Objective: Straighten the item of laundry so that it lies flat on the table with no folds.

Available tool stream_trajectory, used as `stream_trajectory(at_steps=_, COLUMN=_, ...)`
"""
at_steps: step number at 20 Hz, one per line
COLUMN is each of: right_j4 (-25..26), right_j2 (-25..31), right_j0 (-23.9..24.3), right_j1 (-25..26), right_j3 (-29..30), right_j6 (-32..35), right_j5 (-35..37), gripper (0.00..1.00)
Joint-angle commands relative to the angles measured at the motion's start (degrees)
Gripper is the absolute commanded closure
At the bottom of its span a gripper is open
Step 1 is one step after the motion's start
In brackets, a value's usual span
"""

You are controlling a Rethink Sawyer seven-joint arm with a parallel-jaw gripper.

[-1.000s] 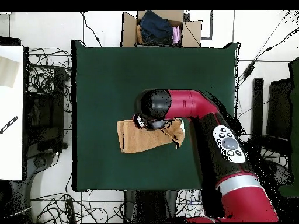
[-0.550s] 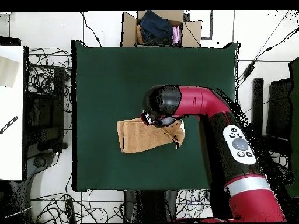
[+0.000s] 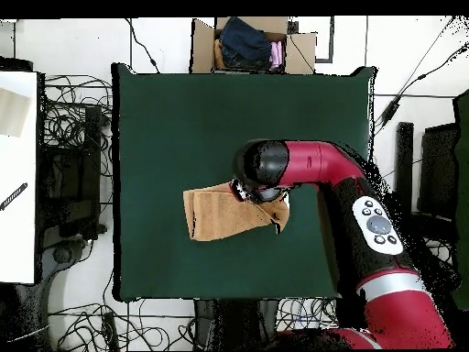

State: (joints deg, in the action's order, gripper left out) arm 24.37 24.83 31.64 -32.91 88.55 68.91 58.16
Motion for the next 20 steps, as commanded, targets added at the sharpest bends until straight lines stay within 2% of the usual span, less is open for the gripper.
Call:
stream_trajectory(at_steps=1, right_j4=4.4, right_j2=3.6, right_j0=-0.7, right_j1=4.5, right_j3=1.3, right_j6=-6.6, right_j5=-5.2, gripper=0.0)
stream_trajectory(at_steps=20, right_j4=7.7, right_j2=2.5, right_j0=-2.1, right_j1=10.2, right_j3=1.8, right_j6=-2.3, right_j5=-13.6, gripper=0.0)
